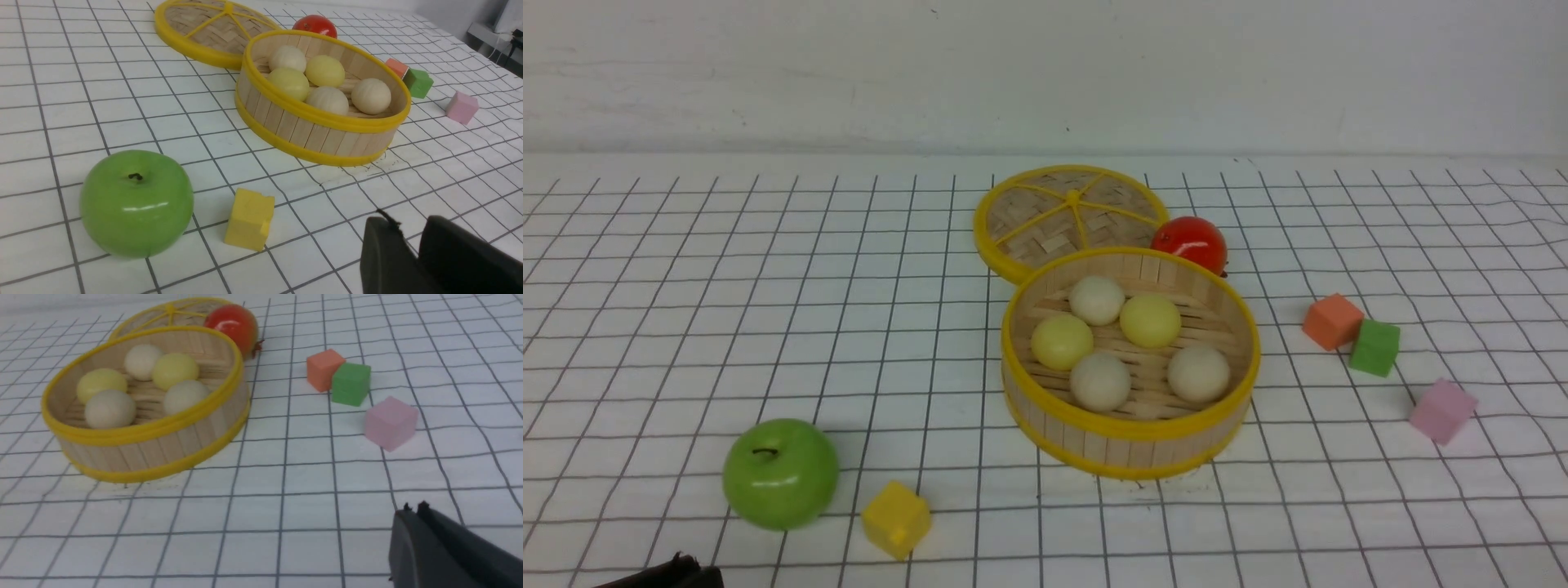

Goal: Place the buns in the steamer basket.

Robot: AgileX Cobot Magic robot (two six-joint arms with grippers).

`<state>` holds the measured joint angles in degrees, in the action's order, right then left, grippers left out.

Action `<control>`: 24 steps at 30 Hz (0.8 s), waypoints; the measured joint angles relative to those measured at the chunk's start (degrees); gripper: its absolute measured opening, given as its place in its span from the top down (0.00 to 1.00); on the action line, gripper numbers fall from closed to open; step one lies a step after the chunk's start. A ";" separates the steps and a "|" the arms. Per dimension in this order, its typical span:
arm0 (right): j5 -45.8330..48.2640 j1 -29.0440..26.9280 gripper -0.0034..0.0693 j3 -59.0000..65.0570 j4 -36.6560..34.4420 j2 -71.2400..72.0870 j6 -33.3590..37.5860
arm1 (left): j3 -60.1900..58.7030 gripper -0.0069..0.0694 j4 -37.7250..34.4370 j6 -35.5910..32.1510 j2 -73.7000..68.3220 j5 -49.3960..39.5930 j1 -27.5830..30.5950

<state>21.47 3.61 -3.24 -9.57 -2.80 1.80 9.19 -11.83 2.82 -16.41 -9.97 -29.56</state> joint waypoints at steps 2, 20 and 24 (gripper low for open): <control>-0.06 -0.30 0.98 3.51 -0.47 2.56 -0.05 | 0.00 0.74 0.00 0.00 0.00 0.00 0.00; 1.68 -0.73 0.96 4.27 -1.68 3.41 -0.05 | 0.00 0.72 0.00 0.00 0.00 0.00 0.00; 1.68 -0.73 0.95 4.27 -1.68 3.41 -0.05 | 0.00 0.72 0.00 0.00 0.00 0.00 0.00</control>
<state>23.15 2.87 1.03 -11.25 0.60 1.74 9.19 -11.83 2.82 -16.41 -9.98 -29.56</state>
